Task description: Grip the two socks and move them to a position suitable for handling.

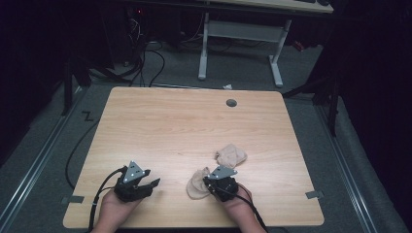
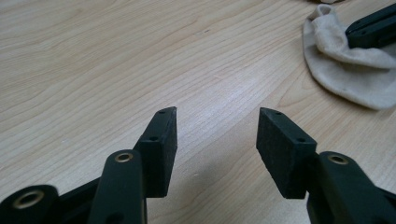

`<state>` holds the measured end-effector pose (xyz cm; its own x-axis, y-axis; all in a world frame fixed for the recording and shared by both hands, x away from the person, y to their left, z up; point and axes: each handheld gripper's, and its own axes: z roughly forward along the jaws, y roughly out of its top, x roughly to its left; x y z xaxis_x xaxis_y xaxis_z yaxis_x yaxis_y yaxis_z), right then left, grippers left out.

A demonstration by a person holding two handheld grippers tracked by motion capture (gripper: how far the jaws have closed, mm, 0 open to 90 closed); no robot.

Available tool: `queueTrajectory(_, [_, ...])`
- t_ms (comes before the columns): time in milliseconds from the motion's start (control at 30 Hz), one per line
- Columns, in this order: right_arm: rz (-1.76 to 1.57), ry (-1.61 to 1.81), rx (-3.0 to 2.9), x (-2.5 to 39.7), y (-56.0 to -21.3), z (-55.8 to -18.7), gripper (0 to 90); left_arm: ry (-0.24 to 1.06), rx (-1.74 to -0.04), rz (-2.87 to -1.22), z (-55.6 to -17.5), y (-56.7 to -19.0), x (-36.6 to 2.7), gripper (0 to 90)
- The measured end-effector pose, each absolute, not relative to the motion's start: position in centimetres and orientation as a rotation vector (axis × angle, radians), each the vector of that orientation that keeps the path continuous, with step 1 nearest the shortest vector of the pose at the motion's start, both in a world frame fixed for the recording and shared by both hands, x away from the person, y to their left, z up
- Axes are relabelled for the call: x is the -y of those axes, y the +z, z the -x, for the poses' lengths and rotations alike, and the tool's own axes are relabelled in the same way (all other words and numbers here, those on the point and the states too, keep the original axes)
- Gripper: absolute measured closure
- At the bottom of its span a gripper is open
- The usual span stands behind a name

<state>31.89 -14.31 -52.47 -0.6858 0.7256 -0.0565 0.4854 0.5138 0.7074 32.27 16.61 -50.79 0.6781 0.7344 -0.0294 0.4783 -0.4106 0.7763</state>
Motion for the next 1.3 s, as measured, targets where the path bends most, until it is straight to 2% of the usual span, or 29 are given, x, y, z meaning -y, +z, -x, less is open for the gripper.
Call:
queueTrajectory(233, [-0.934, 1.032, -2.306, 13.3, -50.0, -30.3, 69.5, 0.41, -0.941, -2.079, -32.4, -50.8, -17.0, 48.2])
queueTrajectory(500, [-0.827, 1.027, -2.394, 11.2, -51.0, -29.3, 53.4, 0.415, -0.953, -2.064, -32.5, -50.7, -17.3, 47.8])
queueTrajectory(900, [-0.843, 1.014, -2.391, 11.6, -51.2, -28.9, 50.0, 0.41, -0.953, -2.06, -32.3, -50.5, -17.3, 47.9])
queueTrajectory(1167, [-0.851, 0.945, -2.413, 11.1, -52.0, -29.6, 51.5, 0.403, -0.94, -2.066, -32.3, -50.6, -16.8, 48.0])
queueTrajectory(1200, [-0.856, 0.941, -2.422, 11.1, -52.1, -29.6, 56.7, 0.398, -0.938, -2.068, -32.2, -50.6, -16.7, 47.9])
queueTrajectory(1300, [-0.847, 0.946, -2.414, 11.5, -52.0, -29.5, 80.5, 0.387, -0.917, -2.069, -31.8, -50.5, -16.1, 48.0])
